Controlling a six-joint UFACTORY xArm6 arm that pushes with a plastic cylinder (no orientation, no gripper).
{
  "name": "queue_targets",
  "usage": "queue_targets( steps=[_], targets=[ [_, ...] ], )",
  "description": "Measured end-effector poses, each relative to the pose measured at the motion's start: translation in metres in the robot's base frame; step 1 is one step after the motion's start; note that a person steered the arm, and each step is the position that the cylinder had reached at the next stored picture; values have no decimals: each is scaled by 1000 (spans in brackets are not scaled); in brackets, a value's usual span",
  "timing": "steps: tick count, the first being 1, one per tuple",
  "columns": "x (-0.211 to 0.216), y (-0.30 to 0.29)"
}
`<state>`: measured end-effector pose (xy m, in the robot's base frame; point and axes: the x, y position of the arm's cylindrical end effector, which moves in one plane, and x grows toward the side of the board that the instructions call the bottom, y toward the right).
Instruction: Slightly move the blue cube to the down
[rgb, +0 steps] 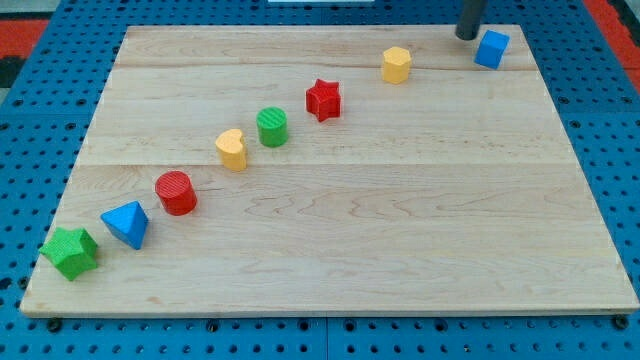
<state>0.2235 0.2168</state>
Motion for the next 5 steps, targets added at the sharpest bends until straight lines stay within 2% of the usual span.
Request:
queue_targets(
  steps=[2,3,4,5],
  targets=[
    [51,10],
    [40,-5],
    [10,-4],
    [9,32]
  ],
)
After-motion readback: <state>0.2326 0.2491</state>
